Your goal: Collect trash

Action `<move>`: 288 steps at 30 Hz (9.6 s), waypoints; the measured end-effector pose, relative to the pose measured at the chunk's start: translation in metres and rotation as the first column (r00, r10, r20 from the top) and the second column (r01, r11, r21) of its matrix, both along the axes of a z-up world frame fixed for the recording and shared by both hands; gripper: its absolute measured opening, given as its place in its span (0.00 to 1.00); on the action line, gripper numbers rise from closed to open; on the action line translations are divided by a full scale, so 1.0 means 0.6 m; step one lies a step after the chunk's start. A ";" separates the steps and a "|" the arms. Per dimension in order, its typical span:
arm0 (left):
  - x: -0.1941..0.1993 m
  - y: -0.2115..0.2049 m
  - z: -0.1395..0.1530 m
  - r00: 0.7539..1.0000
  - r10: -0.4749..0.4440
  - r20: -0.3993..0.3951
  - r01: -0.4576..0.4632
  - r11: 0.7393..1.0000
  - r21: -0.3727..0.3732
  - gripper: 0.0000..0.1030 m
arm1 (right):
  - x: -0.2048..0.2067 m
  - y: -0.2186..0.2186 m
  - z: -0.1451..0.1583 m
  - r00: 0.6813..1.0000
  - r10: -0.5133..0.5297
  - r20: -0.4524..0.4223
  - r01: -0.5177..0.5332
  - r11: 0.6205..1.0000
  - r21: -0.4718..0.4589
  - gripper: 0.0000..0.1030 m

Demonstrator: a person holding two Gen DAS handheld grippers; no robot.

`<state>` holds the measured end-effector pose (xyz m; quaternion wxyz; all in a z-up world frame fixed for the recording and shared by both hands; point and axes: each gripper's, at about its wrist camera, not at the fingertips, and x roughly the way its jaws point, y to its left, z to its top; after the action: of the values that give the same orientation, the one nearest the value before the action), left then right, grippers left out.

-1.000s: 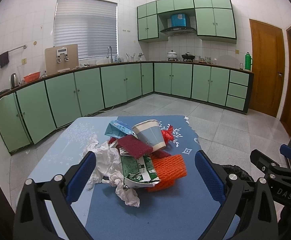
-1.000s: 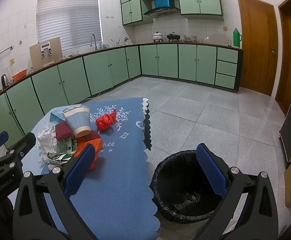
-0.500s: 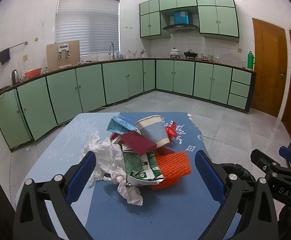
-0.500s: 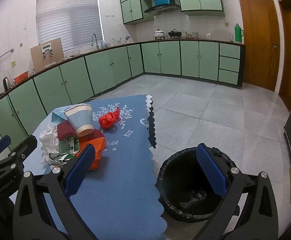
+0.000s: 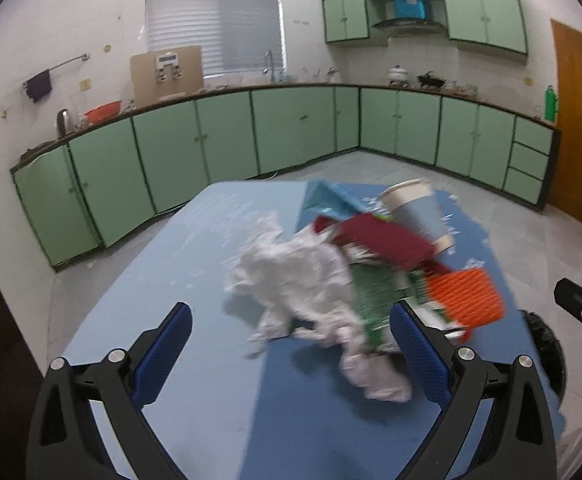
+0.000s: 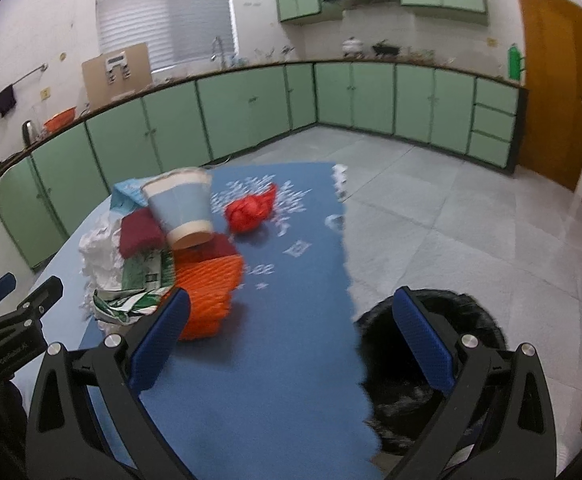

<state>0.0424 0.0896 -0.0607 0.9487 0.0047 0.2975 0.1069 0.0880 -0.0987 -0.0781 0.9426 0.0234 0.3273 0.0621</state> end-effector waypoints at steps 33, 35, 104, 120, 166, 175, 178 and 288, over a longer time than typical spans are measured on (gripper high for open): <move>0.033 0.051 -0.058 0.995 0.010 -0.104 -0.015 0.999 -0.045 0.85 | 0.094 0.084 -0.083 0.949 0.250 -0.191 -0.225 0.964 0.143 0.21; 0.033 0.046 -0.057 0.995 0.004 -0.103 -0.009 0.999 -0.048 0.85 | 0.086 0.084 -0.075 0.945 0.275 -0.178 -0.249 0.956 0.156 0.11; 0.065 0.083 -0.044 0.995 0.076 -0.067 -0.079 0.996 -0.045 0.85 | 0.135 0.195 -0.043 0.887 0.434 -0.159 -0.443 0.896 -0.024 0.49; 0.050 0.052 -0.009 0.999 0.037 -0.020 -0.038 0.998 -0.047 0.85 | 0.067 0.116 0.022 0.905 0.416 -0.090 -0.409 0.908 0.088 0.48; 0.023 -0.019 -0.016 0.998 -0.056 -0.037 0.055 0.998 -0.040 0.85 | 0.066 0.056 -0.016 0.937 0.342 -0.070 -0.336 0.938 0.079 0.84; 0.027 -0.012 -0.021 0.998 -0.049 -0.046 0.047 0.998 -0.042 0.85 | 0.030 0.068 0.016 0.919 0.394 -0.003 -0.394 0.918 0.051 0.85; 0.025 -0.007 -0.021 0.998 -0.043 -0.045 0.041 0.998 -0.041 0.85 | 0.027 0.087 0.004 0.897 0.441 -0.033 -0.438 0.897 0.061 0.76; 0.031 -0.228 -0.118 0.893 -0.384 -0.234 0.347 0.920 -0.183 0.20 | -0.052 -0.151 -0.014 0.970 0.240 -0.040 -0.235 0.967 0.102 0.14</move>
<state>0.0608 -0.0471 -0.1316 0.9013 0.0100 0.4223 -0.0958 0.0568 -0.1894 -0.0863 0.9173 0.0311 0.3488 0.1899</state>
